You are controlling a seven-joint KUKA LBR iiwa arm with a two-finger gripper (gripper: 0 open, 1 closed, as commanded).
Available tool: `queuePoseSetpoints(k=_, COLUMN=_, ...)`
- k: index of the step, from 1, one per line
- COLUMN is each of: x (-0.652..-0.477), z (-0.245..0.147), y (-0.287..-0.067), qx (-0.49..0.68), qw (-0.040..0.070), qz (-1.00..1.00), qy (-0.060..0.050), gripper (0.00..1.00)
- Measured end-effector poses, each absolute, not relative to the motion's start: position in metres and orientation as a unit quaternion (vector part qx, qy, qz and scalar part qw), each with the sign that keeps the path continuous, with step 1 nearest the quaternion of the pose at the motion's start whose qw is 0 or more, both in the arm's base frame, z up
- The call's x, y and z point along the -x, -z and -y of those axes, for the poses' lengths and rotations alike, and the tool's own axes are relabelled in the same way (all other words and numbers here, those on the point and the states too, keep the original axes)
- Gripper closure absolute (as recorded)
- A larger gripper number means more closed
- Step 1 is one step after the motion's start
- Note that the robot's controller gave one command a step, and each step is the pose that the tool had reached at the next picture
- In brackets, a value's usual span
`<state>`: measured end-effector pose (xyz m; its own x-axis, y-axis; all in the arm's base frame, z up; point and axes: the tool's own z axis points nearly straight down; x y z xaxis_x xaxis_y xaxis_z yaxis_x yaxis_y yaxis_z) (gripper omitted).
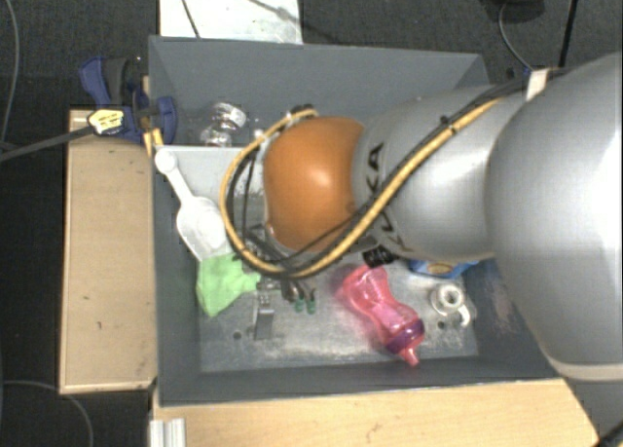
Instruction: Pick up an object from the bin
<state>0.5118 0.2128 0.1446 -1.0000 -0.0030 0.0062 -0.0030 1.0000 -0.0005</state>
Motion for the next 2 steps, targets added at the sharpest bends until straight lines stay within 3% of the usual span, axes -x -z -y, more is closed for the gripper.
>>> queuePoseSetpoints(k=1, x=-0.514, z=-0.212, y=-0.149, qx=0.001, qw=-0.001, qz=1.000, qy=0.001, gripper=0.00)
queuePoseSetpoints(k=2, x=-0.572, z=-0.241, y=-0.068, qx=-0.031, qw=-0.002, qz=1.000, qy=0.000, gripper=0.00)
